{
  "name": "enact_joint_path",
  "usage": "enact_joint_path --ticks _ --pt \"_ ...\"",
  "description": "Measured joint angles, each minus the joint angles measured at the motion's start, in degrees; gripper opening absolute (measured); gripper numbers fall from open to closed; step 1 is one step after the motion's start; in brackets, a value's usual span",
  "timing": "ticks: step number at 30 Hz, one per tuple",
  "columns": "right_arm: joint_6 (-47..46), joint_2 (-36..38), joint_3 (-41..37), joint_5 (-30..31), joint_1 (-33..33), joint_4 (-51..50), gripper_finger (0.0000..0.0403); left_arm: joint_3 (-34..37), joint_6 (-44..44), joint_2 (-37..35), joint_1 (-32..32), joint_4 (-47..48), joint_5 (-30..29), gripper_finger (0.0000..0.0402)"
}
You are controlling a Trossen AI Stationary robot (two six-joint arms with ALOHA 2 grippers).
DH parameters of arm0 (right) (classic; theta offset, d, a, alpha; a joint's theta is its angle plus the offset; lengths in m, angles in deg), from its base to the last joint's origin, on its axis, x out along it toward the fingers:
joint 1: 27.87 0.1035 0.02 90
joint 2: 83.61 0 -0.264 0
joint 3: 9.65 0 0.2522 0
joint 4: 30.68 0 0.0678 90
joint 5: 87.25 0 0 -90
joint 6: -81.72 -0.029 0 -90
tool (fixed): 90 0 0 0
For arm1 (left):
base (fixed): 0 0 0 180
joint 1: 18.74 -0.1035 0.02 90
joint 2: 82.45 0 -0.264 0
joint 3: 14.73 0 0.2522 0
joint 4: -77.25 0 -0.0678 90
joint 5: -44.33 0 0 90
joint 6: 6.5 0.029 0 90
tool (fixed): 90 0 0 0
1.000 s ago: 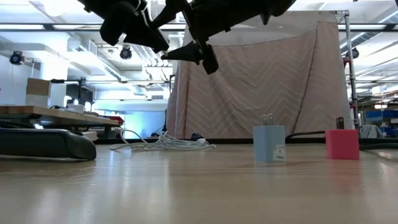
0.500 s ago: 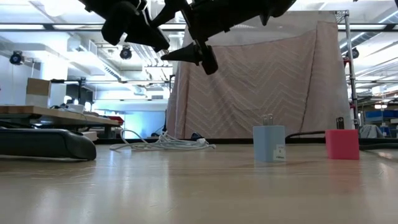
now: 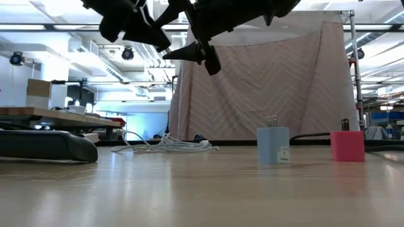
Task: Plug in charger cables
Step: Insert the white charger cable into the black charger adapter
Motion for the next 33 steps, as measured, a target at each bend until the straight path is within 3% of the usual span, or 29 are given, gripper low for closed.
enact_joint_path --ticks 7,11,14,29,33 --pt "-0.3 0.1 1.2 -3.8 -0.3 0.7 0.0247 0.0 -1.4 -4.7 0.7 7.7 0.3 0.0226" --pt "1.2 0.1 3.6 -7.8 -0.2 1.4 0.0256 0.2 -2.8 -7.9 0.7 7.6 7.9 0.0236" --pt "2.5 0.1 5.5 -10.3 -0.2 1.3 0.0254 0.2 -2.6 -8.5 0.8 5.6 9.6 0.0236" --pt "4.8 0.1 6.9 -14.7 -0.2 1.4 0.0246 5.9 6.0 -11.6 2.2 -7.5 10.7 0.0178" --pt "5.0 0.1 6.9 -15.4 -0.1 1.9 0.0247 9.8 8.5 -14.9 2.1 -14.3 16.6 0.0164"
